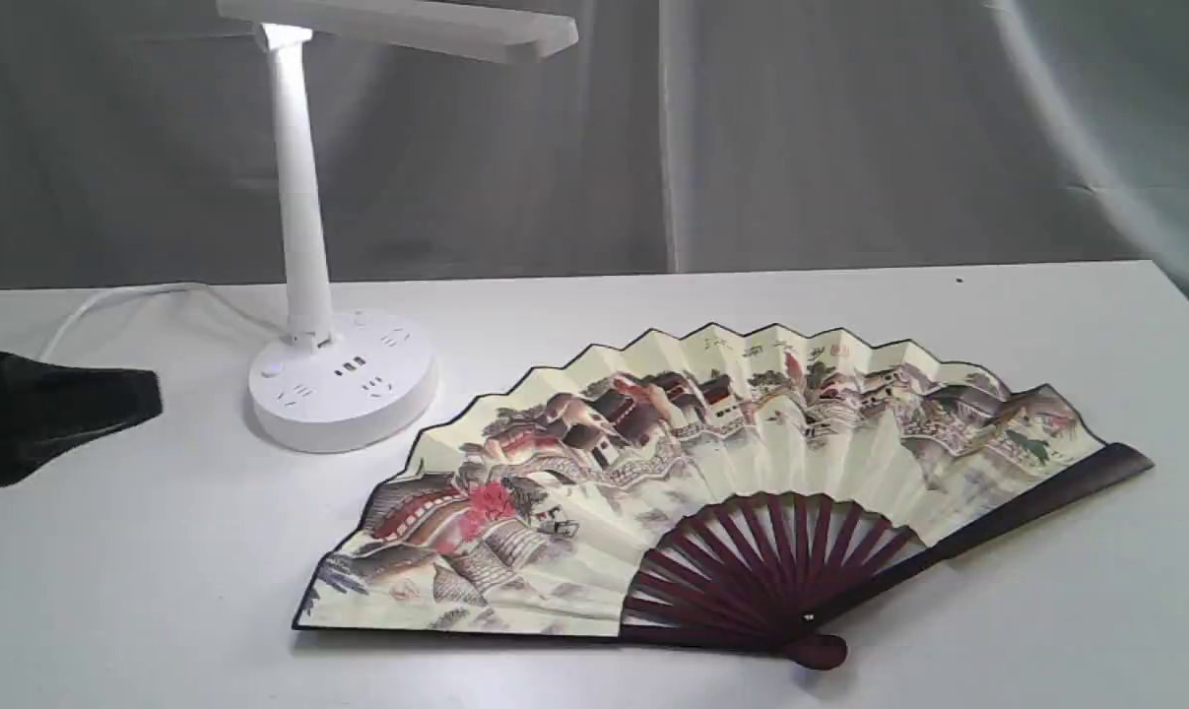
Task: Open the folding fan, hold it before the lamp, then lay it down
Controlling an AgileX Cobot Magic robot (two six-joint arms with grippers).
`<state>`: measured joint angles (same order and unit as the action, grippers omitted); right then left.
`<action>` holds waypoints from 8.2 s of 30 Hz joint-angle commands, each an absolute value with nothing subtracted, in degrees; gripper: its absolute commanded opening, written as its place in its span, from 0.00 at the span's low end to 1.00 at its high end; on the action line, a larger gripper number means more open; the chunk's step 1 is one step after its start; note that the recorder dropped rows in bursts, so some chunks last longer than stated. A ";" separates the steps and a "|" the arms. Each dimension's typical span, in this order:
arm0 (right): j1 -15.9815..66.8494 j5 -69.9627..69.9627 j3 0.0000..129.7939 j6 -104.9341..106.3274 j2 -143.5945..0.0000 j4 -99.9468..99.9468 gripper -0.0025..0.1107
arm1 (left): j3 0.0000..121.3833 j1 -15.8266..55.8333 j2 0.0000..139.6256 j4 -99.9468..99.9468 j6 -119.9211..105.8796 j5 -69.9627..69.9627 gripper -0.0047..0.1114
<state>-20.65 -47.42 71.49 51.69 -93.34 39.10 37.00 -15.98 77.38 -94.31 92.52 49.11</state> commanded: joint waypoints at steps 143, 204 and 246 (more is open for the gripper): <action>-6.86 -15.27 0.00 -3.22 -5.66 -0.75 0.02 | 0.00 9.97 16.82 -93.32 88.23 -12.91 0.04; -4.49 -14.05 0.00 -3.40 0.00 -0.75 0.02 | 0.00 4.30 0.00 2.40 0.00 -15.05 0.04; -4.49 -14.05 0.00 -3.50 0.00 -0.75 0.02 | 0.00 4.30 0.00 2.40 0.00 -15.00 0.04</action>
<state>-4.58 -14.58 0.13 -3.38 -0.21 -1.16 0.23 4.37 0.26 2.47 -0.61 -14.98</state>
